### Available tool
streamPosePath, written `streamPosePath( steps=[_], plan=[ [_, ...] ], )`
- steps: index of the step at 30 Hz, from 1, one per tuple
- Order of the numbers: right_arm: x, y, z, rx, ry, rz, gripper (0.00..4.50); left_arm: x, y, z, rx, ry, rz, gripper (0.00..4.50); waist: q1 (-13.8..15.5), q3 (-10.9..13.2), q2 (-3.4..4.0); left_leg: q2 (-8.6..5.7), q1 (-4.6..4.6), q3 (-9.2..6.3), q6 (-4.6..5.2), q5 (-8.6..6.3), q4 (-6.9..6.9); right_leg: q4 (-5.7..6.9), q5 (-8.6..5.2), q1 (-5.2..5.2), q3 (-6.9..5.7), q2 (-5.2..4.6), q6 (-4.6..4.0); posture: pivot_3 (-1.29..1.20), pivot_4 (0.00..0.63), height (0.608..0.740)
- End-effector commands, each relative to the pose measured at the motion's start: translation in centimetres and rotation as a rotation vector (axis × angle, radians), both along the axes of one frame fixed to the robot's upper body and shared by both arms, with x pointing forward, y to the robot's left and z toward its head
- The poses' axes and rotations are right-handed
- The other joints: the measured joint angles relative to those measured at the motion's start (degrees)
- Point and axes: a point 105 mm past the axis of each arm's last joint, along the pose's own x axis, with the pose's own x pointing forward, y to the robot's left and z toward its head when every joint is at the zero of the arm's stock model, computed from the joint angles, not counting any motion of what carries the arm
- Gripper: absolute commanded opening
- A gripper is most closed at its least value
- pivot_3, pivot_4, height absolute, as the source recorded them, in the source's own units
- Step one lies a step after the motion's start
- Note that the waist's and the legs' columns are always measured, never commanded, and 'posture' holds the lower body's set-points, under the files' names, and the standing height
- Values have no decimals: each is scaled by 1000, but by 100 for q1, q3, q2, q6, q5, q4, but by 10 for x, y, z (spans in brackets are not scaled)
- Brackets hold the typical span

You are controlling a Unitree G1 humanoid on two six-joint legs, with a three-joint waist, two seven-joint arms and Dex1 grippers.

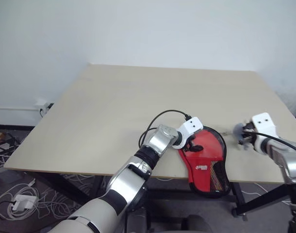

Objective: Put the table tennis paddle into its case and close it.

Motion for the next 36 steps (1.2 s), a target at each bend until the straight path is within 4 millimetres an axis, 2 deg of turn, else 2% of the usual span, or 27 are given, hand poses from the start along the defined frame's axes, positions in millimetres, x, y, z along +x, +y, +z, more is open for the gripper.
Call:
streamPosePath(
  steps=[1, 4, 7, 14, 18, 23, 31, 36],
  plan=[
    [-17, -28, 32, -39, -51, -14, 196, -6, 19, -36, 95, 88, 56, 3322, 10, -1, 1, -2, 1, 0, 2, -2, 1, 0, -2, 1, 0, -1, 3, 0, 0, 740],
    [-39, -34, 25, -56, 20, 55, 196, -5, 19, -36, 93, 87, 65, 3322, 36, 0, 1, -5, 2, -1, 8, -6, 8, -1, -6, 8, 0, -3, 9, 0, 0, 740],
    [-58, -31, 20, -74, 81, 169, 196, -4, 19, -35, 87, 90, 71, 3322, 41, 1, -3, -13, 3, -3, 14, -12, 15, -4, -10, 17, 0, -9, 16, 0, 0, 740],
    [-100, -4, 8, -7, 239, 465, 196, -2, 19, -35, 80, 91, 77, 3322, 32, -1, -1, -22, 7, -6, 22, -26, 31, -8, -15, 32, -4, -19, 25, 0, 0, 740],
    [-123, 7, -6, -19, 346, 603, 196, -1, 19, -34, 74, 92, 85, 3322, 32, -1, -2, -22, 7, -12, 23, -38, 47, -10, -19, 41, -8, -19, 30, 0, 0, 740],
    [-146, 14, -14, -27, 442, 708, 196, -1, 18, -34, 67, 97, 94, 3322, 30, -1, -2, -21, 7, -14, 29, -61, 78, -11, -22, 53, -7, -21, 35, 0, 0, 740],
    [-185, 13, -33, -70, 588, 820, 196, -1, 17, -35, 64, 98, 101, 3322, -1, -5, -5, -22, 10, -13, 37, -75, 96, -16, -25, 68, -9, -26, 41, 0, 0, 740],
    [-190, 8, -34, -89, 599, 819, 196, 1, 17, -32, 58, 91, 106, 3322, -4, -7, -7, -25, 9, -14, 39, -84, 97, -30, -25, 75, -12, -31, 41, 0, 0, 740]
  ],
)
